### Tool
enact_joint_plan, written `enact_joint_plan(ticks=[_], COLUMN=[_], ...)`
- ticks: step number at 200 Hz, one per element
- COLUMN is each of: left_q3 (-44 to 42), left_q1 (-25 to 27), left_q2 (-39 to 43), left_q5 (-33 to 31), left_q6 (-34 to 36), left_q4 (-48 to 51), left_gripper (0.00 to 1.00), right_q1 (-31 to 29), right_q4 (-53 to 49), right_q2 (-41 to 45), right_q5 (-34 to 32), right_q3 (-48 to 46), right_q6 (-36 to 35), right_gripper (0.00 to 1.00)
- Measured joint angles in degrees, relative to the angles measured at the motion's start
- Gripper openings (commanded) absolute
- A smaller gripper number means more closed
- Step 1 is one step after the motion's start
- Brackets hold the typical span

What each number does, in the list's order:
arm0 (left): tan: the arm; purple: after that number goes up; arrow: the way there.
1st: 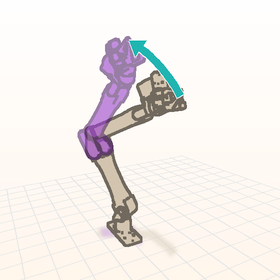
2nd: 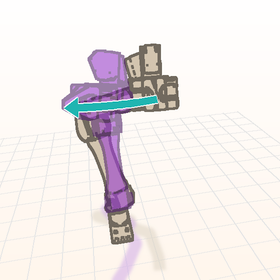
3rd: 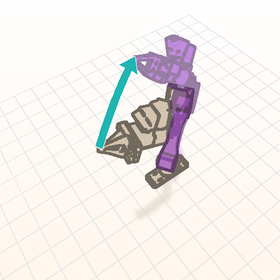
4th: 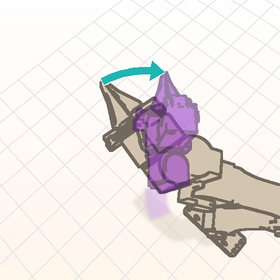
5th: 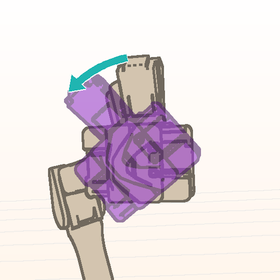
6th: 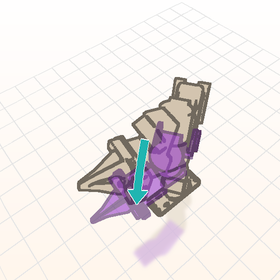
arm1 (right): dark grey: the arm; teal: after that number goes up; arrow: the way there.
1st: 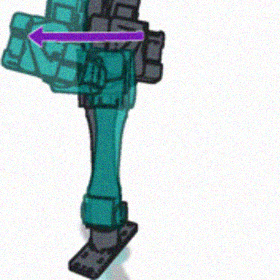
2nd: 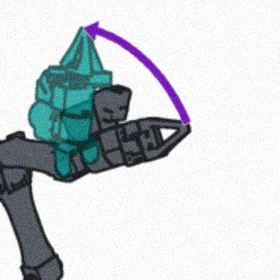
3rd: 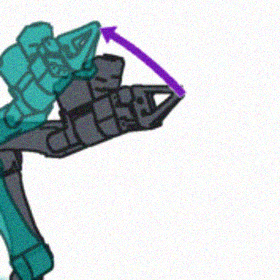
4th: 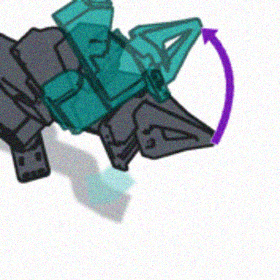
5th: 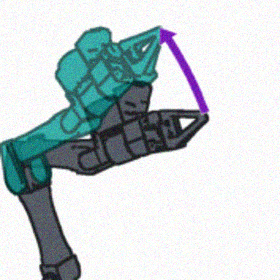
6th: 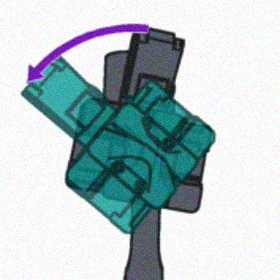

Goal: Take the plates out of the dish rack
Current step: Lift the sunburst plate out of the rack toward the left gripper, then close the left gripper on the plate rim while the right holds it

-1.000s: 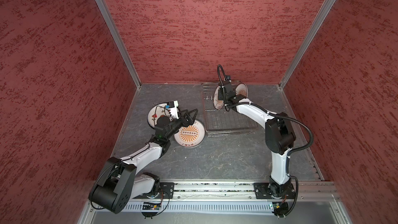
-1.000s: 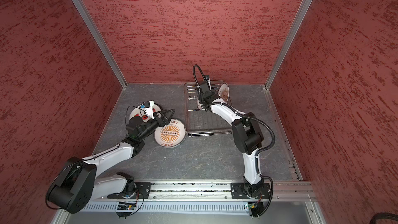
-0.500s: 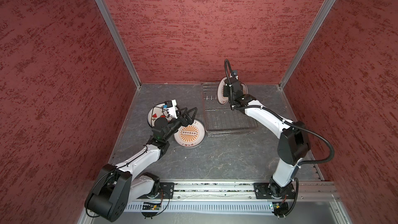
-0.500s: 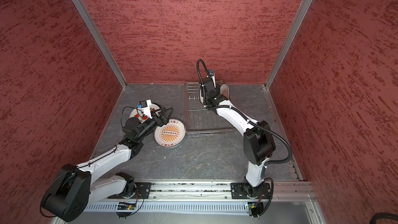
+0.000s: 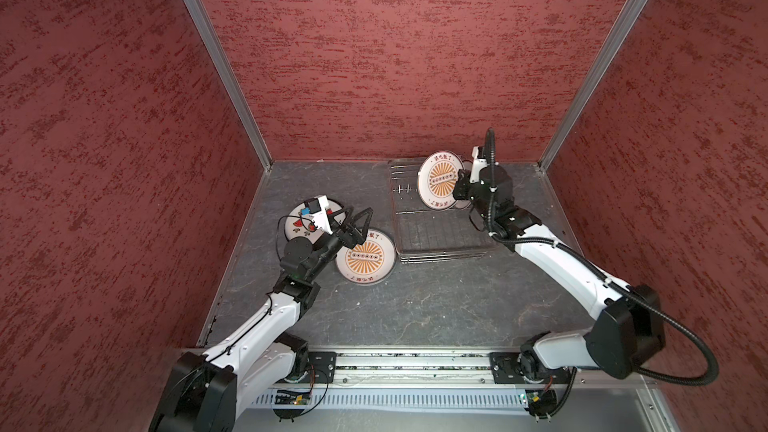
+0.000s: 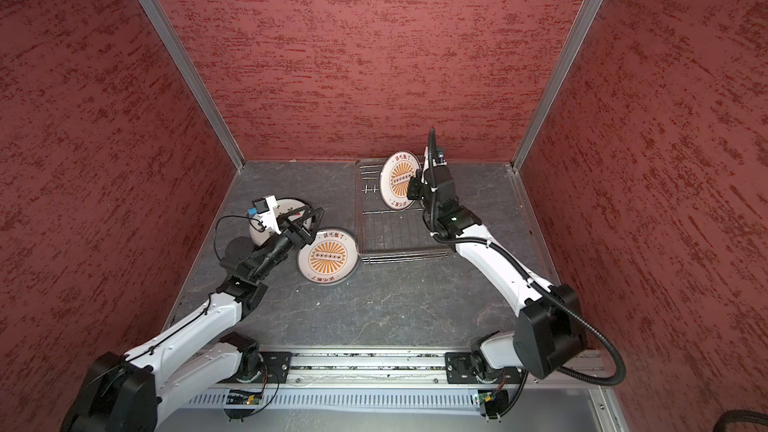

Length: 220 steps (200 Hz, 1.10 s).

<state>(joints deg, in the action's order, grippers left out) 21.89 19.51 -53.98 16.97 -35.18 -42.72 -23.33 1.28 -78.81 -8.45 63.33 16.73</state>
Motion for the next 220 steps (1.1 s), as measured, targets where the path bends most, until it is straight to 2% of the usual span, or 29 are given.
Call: enact_joint_plan(ticks=[27, 57, 99, 136, 165, 220], left_q3=[0.0, 0.3, 2.3, 4.7, 7.4, 9.1], left_q1=[-0.1, -0.2, 0.0, 1.5, 3.4, 4.2], left_q2=[2.3, 1.3, -5.7, -13.0, -17.0, -21.5], left_q5=[0.8, 2.0, 7.5, 10.1, 10.4, 9.9], left_q6=[0.1, -0.4, -4.1, -7.9, -9.7, -12.2], left_q4=[3.1, 5.9, 3.2, -1.6, -3.8, -6.8], left_gripper=[0.99, 0.99, 0.99, 0.99, 0.85, 0.46], right_q1=[5.1, 6.9, 7.0, 7.0, 7.0, 7.0], right_q4=[5.7, 11.6, 18.7, 23.7, 26.0, 30.3], right_q2=[1.9, 1.8, 0.7, -1.5, -2.8, -6.3], right_q5=[13.4, 25.7, 34.9, 39.8, 42.2, 46.0], right_q3=[-3.8, -7.0, -9.0, -10.2, -10.5, -10.5], right_q6=[5.2, 10.5, 15.3, 18.3, 19.3, 21.0], right_gripper=[0.04, 0.03, 0.03, 0.03, 0.03, 0.02])
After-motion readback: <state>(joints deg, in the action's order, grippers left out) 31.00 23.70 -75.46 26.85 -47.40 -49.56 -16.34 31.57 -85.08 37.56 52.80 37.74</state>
